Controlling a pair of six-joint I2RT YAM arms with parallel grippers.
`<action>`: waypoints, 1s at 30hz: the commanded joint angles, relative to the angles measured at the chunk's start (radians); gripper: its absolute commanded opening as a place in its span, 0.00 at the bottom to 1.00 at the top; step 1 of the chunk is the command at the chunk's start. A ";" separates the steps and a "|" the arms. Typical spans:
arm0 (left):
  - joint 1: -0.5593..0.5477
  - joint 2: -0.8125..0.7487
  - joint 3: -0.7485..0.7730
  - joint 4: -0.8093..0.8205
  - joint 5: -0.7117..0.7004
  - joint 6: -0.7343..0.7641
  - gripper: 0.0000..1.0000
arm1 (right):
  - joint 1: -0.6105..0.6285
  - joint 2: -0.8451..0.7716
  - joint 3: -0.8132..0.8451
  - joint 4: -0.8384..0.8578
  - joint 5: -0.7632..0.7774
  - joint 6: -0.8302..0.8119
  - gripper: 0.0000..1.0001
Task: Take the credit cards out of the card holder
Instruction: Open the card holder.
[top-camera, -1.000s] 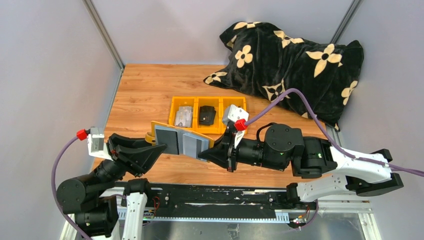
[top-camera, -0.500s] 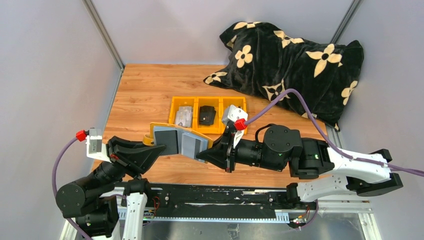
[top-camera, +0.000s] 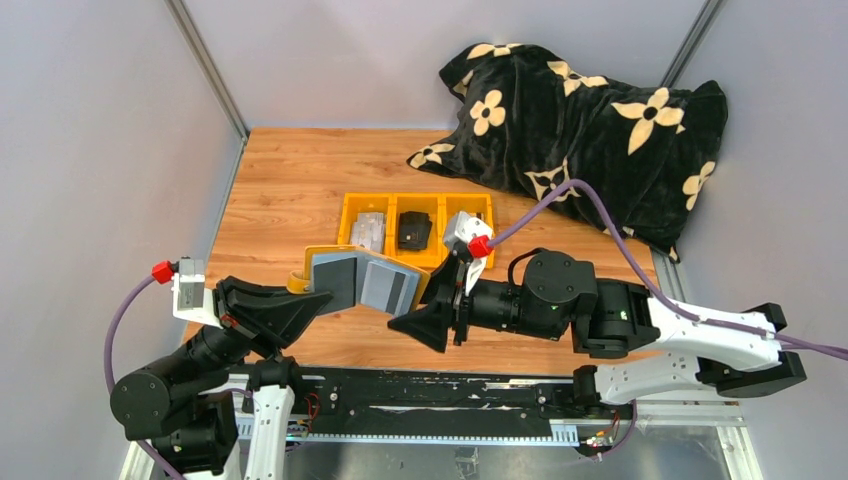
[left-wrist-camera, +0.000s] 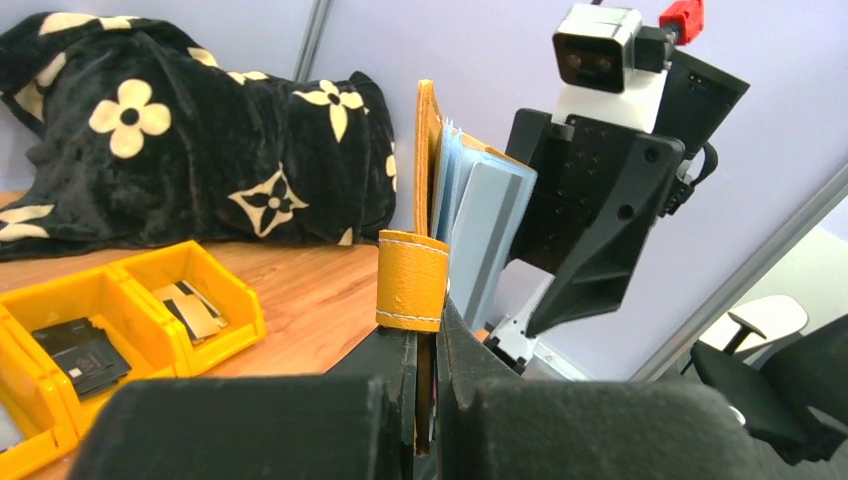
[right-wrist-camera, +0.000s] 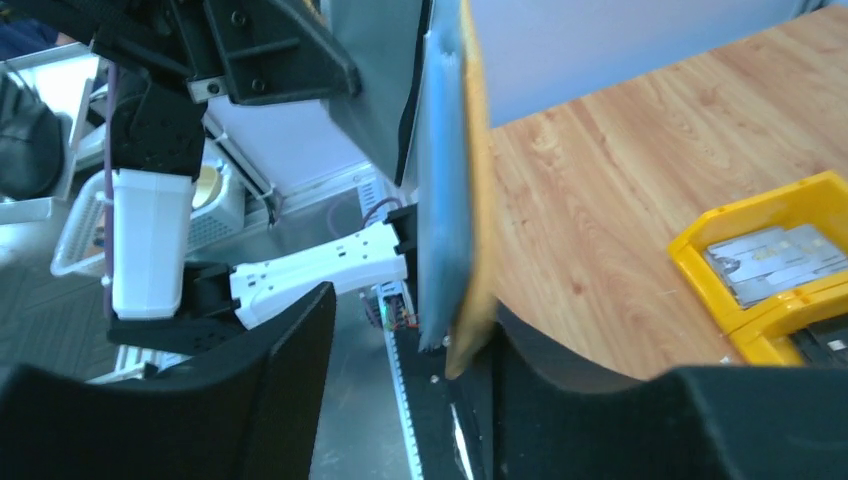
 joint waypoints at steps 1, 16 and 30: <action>0.003 0.007 0.030 -0.059 0.014 0.093 0.00 | -0.043 -0.058 -0.032 0.008 -0.058 0.006 0.63; 0.003 0.021 0.121 -0.206 0.159 0.322 0.00 | -0.133 0.109 0.281 -0.267 -0.284 -0.168 0.82; 0.003 0.029 0.124 -0.250 0.174 0.398 0.20 | -0.147 0.212 0.342 -0.337 -0.478 -0.160 0.09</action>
